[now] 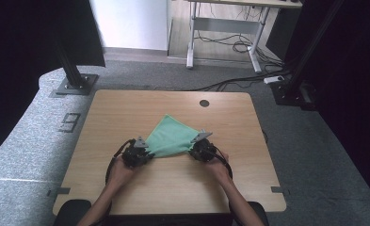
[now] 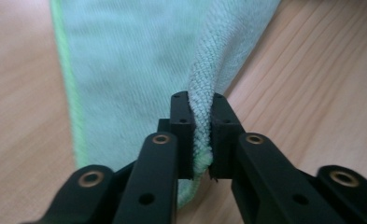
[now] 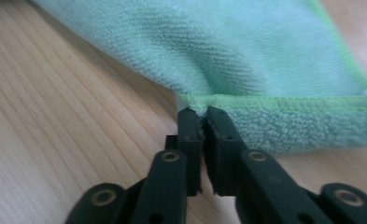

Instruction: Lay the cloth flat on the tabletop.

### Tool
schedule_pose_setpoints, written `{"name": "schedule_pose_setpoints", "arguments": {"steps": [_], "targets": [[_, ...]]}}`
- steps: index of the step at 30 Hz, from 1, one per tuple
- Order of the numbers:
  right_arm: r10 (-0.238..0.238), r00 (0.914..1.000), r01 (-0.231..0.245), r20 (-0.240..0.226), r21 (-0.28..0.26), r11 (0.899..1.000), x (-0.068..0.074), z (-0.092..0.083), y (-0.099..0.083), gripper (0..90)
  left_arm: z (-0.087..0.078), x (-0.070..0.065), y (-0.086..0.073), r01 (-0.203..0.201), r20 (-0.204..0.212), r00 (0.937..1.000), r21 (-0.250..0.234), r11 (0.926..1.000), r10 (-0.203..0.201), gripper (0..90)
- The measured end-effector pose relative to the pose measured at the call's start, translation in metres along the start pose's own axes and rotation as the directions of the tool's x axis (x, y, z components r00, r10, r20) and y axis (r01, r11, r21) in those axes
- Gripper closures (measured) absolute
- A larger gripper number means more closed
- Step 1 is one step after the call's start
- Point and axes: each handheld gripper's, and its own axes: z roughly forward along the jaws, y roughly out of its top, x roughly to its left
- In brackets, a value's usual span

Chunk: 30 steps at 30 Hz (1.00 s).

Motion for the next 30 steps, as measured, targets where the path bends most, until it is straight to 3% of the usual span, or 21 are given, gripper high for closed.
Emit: {"name": "schedule_pose_setpoints", "arguments": {"steps": [2,5,7,10,12,14,16,18,20,23,26,30], "targets": [[-0.008,1.0000,0.008,0.004,-0.019,1.000,-0.002,-0.011,0.002,86.2,-0.013,0.001,0.006,0.004,0.010,0.9999,-0.046,0.9989,-0.004,83.5],[-0.001,0.9999,0.002,0.014,-0.080,0.997,-0.010,-0.034,0.009,86.7,-0.030,0.006,0.013,0.049,0.043,0.9981,-0.123,0.9912,-0.044,83.1],[0.009,0.9998,-0.007,0.017,-0.114,0.993,-0.016,-0.047,0.015,86.8,-0.035,0.009,0.015,0.066,0.051,0.9969,-0.147,0.9870,-0.059,82.2],[0.034,0.9993,-0.032,0.017,-0.126,0.992,-0.025,-0.053,0.020,86.1,-0.028,0.009,0.013,0.067,0.040,0.9973,-0.126,0.9898,-0.062,80.8],[0.058,0.9979,-0.055,0.029,-0.097,0.994,-0.031,-0.047,0.017,83.9,-0.018,0.009,0.009,0.060,0.029,0.9979,-0.086,0.9945,-0.058,76.1],[0.094,0.9941,-0.091,0.054,-0.057,0.994,-0.037,-0.035,0.011,76.2,-0.006,0.009,0.005,0.050,-0.002,0.9987,-0.026,0.9984,-0.050,62.4],[0.118,0.9918,-0.116,0.049,-0.045,0.992,-0.040,-0.029,0.002,70.7,-0.001,0.011,0.002,0.051,-0.011,0.9986,-0.001,0.9987,-0.051,53.1],[0.139,0.9898,-0.137,0.032,-0.058,0.989,-0.041,-0.030,-0.004,66.8,-0.002,0.012,0.003,0.058,0.009,0.9983,-0.005,0.9983,-0.058,44.6],[0.135,0.9901,-0.132,0.038,-0.071,0.989,-0.038,-0.036,-0.006,63.2,-0.008,0.012,0.007,0.064,0.036,0.9974,-0.041,0.9971,-0.063,35.1],[0.134,0.9902,-0.129,0.040,-0.098,0.987,-0.036,-0.049,-0.005,56.3,-0.018,0.012,0.013,0.063,0.041,0.9974,-0.085,0.9944,-0.060,27.2],[0.147,0.9888,-0.142,0.029,-0.122,0.982,-0.033,-0.055,-0.005,48.8,-0.025,0.016,0.016,0.055,0.009,0.9985,-0.102,0.9933,-0.054,21.5],[0.159,0.9872,-0.156,0.014,-0.122,0.980,-0.024,-0.047,-0.008,40.1,-0.024,0.026,0.011,0.074,-0.052,0.9955,-0.089,0.9933,-0.079,19.1]]}}
